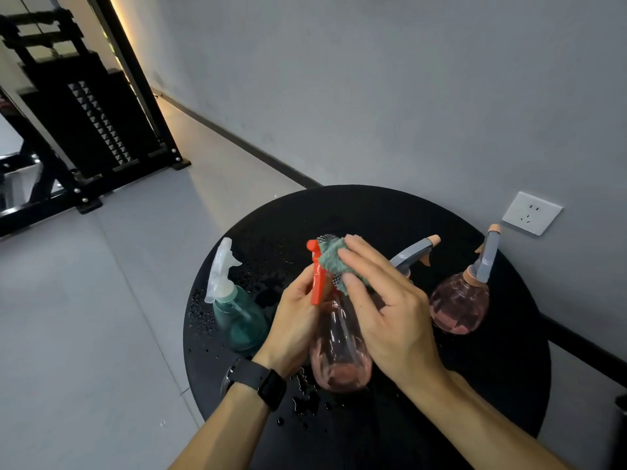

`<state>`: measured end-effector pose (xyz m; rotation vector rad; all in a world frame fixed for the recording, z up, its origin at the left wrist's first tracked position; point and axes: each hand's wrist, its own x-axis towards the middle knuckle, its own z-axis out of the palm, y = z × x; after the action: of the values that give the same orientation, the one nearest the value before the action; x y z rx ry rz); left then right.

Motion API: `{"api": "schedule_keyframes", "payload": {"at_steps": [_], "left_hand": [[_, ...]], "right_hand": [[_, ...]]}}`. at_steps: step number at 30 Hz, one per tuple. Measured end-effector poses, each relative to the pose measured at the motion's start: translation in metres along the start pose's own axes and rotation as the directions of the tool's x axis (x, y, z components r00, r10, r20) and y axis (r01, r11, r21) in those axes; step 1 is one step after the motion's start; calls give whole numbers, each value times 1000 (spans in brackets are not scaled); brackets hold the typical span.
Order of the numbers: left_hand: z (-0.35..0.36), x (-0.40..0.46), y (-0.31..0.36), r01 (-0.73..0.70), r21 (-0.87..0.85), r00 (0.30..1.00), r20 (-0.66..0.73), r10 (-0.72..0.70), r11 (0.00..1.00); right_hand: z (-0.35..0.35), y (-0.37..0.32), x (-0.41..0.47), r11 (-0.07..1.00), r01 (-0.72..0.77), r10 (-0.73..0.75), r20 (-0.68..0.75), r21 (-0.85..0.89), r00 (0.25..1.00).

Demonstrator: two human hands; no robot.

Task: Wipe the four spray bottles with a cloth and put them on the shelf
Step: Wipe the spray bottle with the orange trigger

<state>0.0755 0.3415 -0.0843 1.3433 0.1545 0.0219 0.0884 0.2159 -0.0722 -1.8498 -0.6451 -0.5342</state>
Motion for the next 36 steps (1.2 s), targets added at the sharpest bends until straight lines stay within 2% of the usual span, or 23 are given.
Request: {"api": "schedule_keyframes", "payload": {"at_steps": [6,12,16,19,22,25,31,36], "left_hand": [[0,-1,-1,-69,75,996,-55,73,995],[-4,1,0,-67,-29,994,-83,64,997],[-9,3,0,-84,-34,994,-73,81,996],[-11,6,5,-49,-70,992,-115,40,996],[-15,10,4,-15,48,985,-169,23,999],[-15,9,4,-8,70,969,-248,25,997],[-16,13,6,-36,69,952,-300,55,997],[-25,15,5,-90,223,951,-270,150,971]], "right_hand": [[14,1,-8,1000,-16,16,45,8,999],[13,0,-16,998,-18,11,118,56,993],[10,0,-21,997,-10,-5,183,79,983],[7,2,-27,997,20,-39,241,80,970],[2,6,-33,997,30,-49,288,69,956],[-4,9,-35,997,43,-57,276,58,960],[-21,17,-25,1000,7,-9,180,7,984],[-31,23,-15,998,-58,61,98,-33,993]]}}
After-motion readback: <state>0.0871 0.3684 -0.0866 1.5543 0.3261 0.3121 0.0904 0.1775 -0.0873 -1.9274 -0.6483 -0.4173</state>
